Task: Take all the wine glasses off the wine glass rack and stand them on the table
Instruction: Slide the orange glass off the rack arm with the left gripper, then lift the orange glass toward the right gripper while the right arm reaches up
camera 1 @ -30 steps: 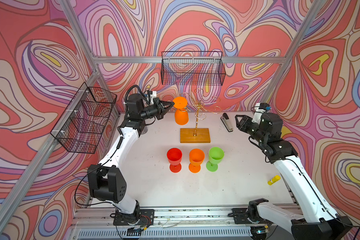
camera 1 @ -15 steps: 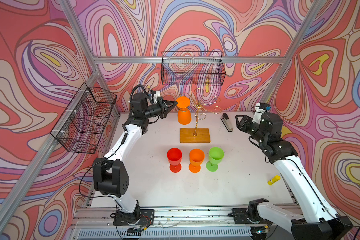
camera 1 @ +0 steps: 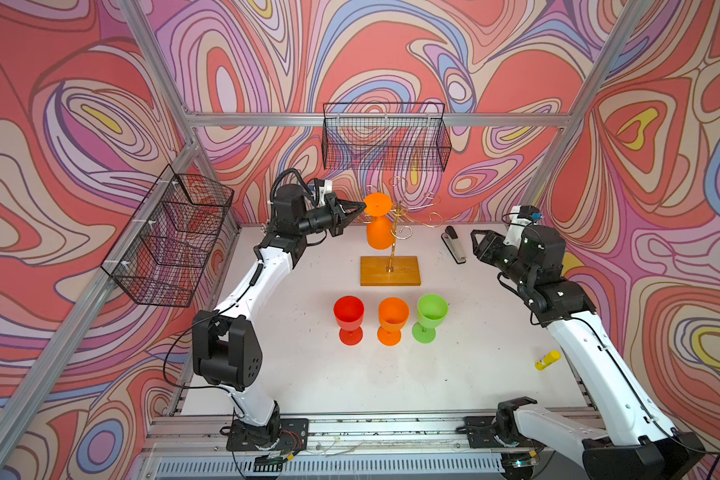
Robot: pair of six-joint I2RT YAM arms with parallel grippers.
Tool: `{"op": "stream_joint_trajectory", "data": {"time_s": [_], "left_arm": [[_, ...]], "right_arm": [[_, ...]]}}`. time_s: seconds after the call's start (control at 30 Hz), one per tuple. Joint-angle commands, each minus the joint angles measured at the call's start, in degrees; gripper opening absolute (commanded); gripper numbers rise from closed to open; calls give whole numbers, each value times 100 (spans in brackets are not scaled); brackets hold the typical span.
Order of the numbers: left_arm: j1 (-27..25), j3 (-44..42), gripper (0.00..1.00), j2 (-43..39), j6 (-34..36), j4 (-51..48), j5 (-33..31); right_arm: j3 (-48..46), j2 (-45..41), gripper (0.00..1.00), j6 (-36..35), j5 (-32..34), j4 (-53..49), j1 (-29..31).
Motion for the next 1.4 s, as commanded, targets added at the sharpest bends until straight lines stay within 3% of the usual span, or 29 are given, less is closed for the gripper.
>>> {"op": "stream_joint_trajectory", "data": {"time_s": [0.0,0.53,0.77,1.03,1.17,1.37], "left_arm": [[-30,-177,0,-268,6,174,115],[-48,-1196,0,-1319,-65,201,295],[-49,-1725,0,-2057,-342,371,333],[-56,-1951,0,-2944,-609,465,297],[-56,-1826,0,-3090,-800,732,366],[-56,-1696,0,-3003,-1389,1767,415]], "right_arm": [[-19,5,53,-79,68,24,-11],[-2,15,53,-6,-41,63,-10],[-28,-77,53,96,-406,172,-12],[-111,-128,56,539,-2025,785,-13],[-292,-80,61,1175,-3233,1725,-12],[-598,61,66,2248,-4330,3367,-11]]}}
